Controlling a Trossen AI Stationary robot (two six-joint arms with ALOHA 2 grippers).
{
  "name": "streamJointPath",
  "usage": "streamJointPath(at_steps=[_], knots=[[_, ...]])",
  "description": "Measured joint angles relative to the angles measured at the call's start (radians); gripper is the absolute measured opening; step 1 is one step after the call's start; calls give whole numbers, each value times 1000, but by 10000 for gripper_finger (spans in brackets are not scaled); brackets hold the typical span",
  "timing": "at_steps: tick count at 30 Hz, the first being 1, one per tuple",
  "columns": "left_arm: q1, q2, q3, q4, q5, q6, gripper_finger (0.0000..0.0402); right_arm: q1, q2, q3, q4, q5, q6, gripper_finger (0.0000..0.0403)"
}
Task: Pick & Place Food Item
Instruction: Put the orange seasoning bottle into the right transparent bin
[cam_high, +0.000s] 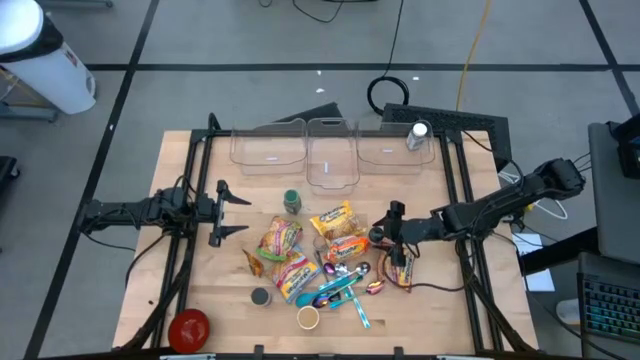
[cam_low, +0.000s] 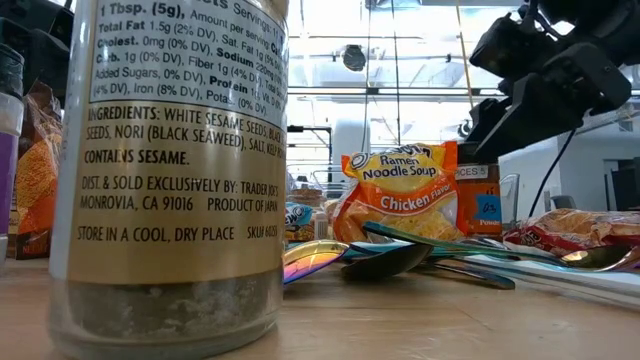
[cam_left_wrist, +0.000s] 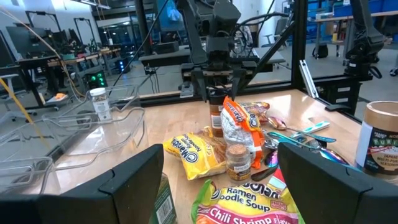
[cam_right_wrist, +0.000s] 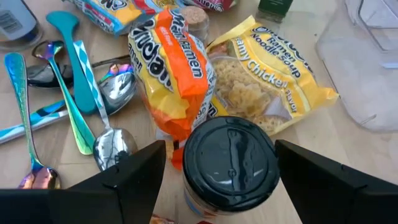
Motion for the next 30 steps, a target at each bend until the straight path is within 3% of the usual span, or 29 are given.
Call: streamJointPath(at_steps=[8, 21, 30], knots=[[0, 0, 0, 0, 0, 0, 324, 0, -9, -1, -2, 2, 18, 280], [0, 0, 0, 0, 0, 0, 324, 0, -9, -1, -13, 2, 18, 197], [0, 0, 0, 0, 0, 0, 324, -1, -84, -2, -20, 7, 55, 209]])
